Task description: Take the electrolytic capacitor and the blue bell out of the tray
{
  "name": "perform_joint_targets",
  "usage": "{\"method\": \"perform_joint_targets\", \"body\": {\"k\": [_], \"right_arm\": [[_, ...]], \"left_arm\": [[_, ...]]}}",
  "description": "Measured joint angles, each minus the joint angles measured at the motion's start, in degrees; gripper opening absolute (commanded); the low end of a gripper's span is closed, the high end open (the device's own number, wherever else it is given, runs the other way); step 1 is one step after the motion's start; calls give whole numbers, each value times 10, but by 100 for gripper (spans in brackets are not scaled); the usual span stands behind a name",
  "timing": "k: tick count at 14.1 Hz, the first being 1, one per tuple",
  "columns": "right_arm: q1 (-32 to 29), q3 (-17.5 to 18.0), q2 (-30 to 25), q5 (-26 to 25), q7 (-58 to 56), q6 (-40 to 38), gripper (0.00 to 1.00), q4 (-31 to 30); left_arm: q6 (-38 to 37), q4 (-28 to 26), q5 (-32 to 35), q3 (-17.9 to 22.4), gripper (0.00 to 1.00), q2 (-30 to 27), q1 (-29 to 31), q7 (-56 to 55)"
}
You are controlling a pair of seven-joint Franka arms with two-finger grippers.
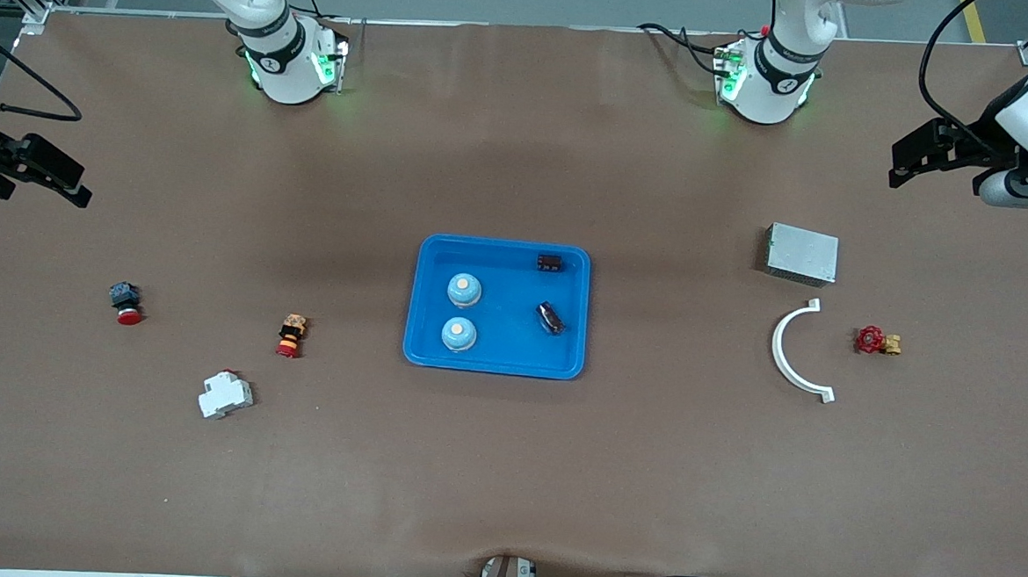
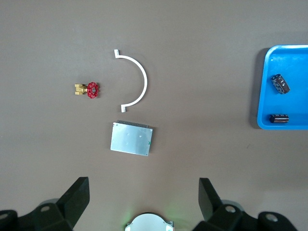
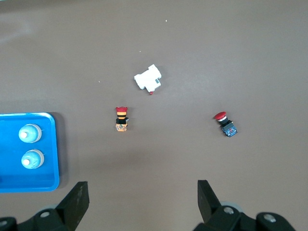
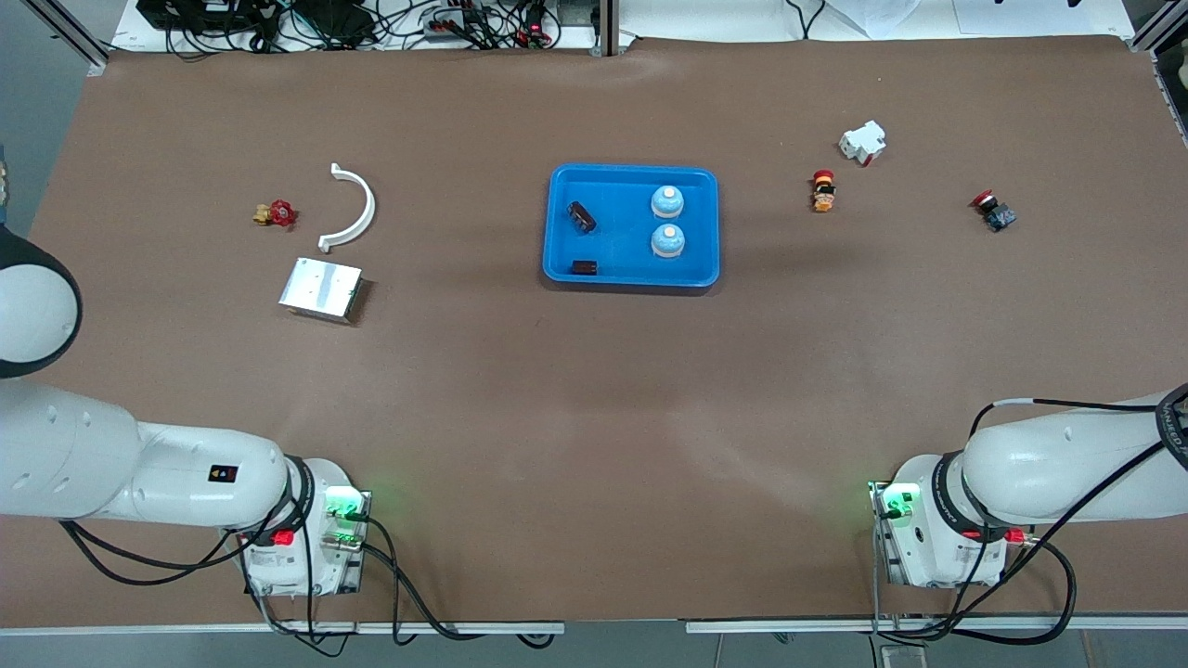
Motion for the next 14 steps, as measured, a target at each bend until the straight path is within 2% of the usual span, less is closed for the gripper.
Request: {"method": "perform_joint_targets", "body": {"k": [5,9,12,14], "right_arm": [[0,-1,-1,7,0,-10,100,0],[0,-2,-2,11,0,-12,100,0],[0,-2,-3,13,0,-12,100,0],[0,-2,-3,13,0,-13,100,0]], "left_arm": [[0,1,25,1,100,2,0,0],[7,0,37,-7,100,46,-1,-2],[48,-6,7,-21,100,95,-3,-30],[97,-23,0,-31,100,108,-12,-76]]}}
